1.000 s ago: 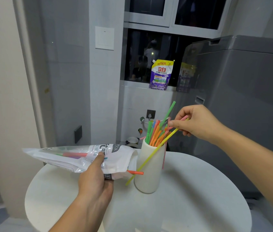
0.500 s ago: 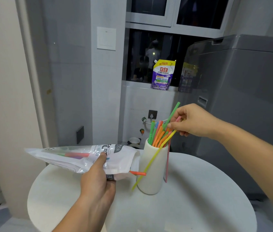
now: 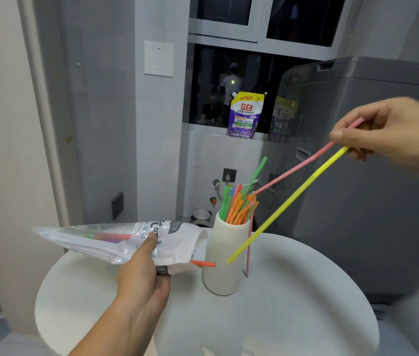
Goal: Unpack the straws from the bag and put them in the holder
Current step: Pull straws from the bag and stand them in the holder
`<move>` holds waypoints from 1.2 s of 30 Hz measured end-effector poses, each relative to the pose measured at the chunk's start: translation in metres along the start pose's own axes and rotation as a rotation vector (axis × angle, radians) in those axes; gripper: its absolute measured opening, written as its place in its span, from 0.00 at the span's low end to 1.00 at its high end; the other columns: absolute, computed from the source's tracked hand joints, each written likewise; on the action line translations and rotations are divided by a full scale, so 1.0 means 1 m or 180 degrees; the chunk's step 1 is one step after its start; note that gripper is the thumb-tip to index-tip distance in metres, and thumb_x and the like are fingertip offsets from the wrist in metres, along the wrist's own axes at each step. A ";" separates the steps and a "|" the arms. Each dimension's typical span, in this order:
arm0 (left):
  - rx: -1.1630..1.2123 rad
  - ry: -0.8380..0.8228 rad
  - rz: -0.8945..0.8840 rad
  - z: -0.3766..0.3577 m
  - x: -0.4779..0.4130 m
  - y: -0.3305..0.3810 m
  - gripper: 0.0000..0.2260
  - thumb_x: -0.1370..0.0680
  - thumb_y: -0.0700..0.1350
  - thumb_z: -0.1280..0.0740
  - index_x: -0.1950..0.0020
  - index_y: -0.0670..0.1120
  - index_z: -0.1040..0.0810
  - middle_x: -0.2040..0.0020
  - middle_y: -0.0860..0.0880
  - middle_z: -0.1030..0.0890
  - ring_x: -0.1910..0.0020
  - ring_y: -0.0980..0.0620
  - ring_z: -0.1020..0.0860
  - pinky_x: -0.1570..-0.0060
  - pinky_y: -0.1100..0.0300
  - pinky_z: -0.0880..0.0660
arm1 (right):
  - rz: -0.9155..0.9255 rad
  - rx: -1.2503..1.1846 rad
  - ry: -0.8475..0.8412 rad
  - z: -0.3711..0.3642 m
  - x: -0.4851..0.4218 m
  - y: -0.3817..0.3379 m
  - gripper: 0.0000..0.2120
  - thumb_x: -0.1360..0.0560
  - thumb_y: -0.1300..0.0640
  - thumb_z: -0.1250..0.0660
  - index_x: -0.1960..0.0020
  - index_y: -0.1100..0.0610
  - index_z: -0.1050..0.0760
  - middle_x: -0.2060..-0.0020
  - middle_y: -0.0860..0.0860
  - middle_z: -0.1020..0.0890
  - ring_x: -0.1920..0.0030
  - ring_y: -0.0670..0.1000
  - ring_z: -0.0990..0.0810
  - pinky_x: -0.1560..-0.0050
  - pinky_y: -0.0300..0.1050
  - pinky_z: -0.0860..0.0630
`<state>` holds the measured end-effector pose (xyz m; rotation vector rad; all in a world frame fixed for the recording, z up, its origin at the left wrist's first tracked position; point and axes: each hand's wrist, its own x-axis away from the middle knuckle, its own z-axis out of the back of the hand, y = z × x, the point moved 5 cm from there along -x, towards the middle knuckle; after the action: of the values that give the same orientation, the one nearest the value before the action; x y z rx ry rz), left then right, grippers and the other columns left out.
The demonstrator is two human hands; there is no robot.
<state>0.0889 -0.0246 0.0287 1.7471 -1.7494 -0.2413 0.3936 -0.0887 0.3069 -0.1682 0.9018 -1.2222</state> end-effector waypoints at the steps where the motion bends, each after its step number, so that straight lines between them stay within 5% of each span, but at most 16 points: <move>1: -0.0007 -0.0013 -0.0021 0.000 -0.001 0.000 0.14 0.18 0.40 0.31 0.32 0.41 0.21 0.38 0.43 0.15 0.45 0.46 0.15 0.59 0.52 0.15 | 0.0053 0.0013 -0.0007 0.005 0.001 -0.003 0.04 0.29 0.57 0.26 0.62 0.55 0.16 0.75 0.50 0.20 0.75 0.45 0.24 0.71 0.31 0.26; 5: 0.0052 -0.0074 -0.0112 0.002 -0.002 0.003 0.15 0.18 0.39 0.31 0.32 0.42 0.22 0.39 0.44 0.14 0.41 0.44 0.15 0.39 0.38 0.20 | 0.0299 0.0101 0.0044 0.024 0.005 -0.015 0.02 0.31 0.53 0.26 0.60 0.50 0.15 0.75 0.51 0.20 0.76 0.45 0.24 0.71 0.31 0.26; 8: 0.0075 -0.0069 -0.0136 0.002 -0.002 0.005 0.14 0.18 0.39 0.31 0.32 0.41 0.21 0.39 0.44 0.14 0.41 0.44 0.15 0.34 0.35 0.24 | 0.0410 0.0097 0.0105 0.033 0.007 -0.022 0.02 0.31 0.54 0.29 0.62 0.51 0.18 0.78 0.47 0.21 0.78 0.42 0.25 0.75 0.27 0.31; 19: 0.0012 -0.0061 -0.0057 -0.001 0.004 0.006 0.13 0.18 0.40 0.32 0.33 0.41 0.21 0.39 0.44 0.15 0.44 0.46 0.15 0.45 0.46 0.18 | 0.0487 0.0106 -0.0134 0.022 -0.002 -0.025 0.01 0.31 0.55 0.26 0.60 0.51 0.15 0.74 0.54 0.20 0.75 0.47 0.24 0.71 0.33 0.25; 24: 0.0001 -0.0001 -0.0039 0.001 0.002 0.007 0.16 0.18 0.40 0.31 0.30 0.41 0.22 0.38 0.43 0.15 0.44 0.46 0.15 0.60 0.51 0.15 | 0.0355 0.0180 -0.0486 -0.001 -0.013 -0.019 0.07 0.33 0.50 0.25 0.59 0.53 0.15 0.72 0.57 0.19 0.70 0.51 0.23 0.66 0.36 0.24; 28: 0.0005 -0.0002 -0.0010 0.002 -0.002 0.006 0.15 0.18 0.40 0.31 0.31 0.41 0.21 0.38 0.43 0.15 0.44 0.46 0.15 0.56 0.49 0.16 | 0.0235 0.0311 -0.0673 -0.025 -0.021 -0.021 0.03 0.27 0.56 0.26 0.60 0.54 0.15 0.71 0.55 0.18 0.70 0.47 0.22 0.67 0.33 0.25; 36: 0.0022 -0.0082 0.0008 0.002 -0.004 0.004 0.15 0.18 0.41 0.31 0.31 0.41 0.21 0.38 0.43 0.14 0.43 0.44 0.14 0.48 0.43 0.16 | -0.0067 0.0796 -0.0875 -0.080 -0.034 -0.002 0.03 0.25 0.53 0.27 0.57 0.51 0.15 0.70 0.45 0.17 0.70 0.41 0.20 0.67 0.34 0.24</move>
<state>0.0836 -0.0216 0.0281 1.7541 -1.7725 -0.2580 0.3364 -0.0331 0.2722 -0.1411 0.5057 -1.2838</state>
